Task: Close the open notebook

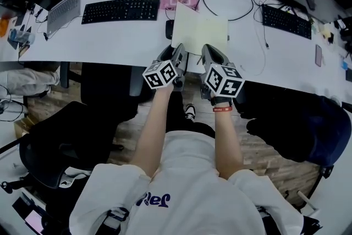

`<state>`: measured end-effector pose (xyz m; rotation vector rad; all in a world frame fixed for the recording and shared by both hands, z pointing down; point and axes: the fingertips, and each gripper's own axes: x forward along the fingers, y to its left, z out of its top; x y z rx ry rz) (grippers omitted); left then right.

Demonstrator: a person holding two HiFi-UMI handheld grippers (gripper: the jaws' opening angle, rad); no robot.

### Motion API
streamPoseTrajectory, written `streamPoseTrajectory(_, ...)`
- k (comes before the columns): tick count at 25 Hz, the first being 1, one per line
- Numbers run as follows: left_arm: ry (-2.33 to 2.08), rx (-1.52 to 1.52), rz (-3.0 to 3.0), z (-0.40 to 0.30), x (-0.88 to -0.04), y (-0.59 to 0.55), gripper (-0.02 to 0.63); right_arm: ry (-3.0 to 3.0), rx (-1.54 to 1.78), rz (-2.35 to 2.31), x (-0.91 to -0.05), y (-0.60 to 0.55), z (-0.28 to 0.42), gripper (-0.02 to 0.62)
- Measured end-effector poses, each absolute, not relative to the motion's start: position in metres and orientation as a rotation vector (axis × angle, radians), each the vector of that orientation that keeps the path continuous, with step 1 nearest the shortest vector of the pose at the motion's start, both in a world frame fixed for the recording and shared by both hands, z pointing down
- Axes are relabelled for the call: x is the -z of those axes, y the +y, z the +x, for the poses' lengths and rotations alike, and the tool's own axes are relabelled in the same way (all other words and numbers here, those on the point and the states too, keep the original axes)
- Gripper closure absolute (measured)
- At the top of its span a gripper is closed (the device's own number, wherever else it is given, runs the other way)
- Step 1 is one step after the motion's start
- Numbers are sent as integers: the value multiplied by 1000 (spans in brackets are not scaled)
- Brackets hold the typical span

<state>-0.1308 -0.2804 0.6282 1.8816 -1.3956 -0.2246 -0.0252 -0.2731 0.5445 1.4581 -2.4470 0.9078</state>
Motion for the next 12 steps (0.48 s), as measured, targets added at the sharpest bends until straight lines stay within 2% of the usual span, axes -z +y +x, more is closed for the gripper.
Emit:
streamPoseTrajectory(2,-1409,225,1867,-132,-630,-281,441,-2447,-913,1459,-546,-273,-24,580)
streamPoseTrajectory(7,-1439,207,1852,-132,-631,-281,563,-2444,-953,1488,-547,-276,-14,581)
streamPoseTrajectory(12,-1433,217,1861,-127,-625,-280,574,-2445,-970,1516,-542,-278,-5,581)
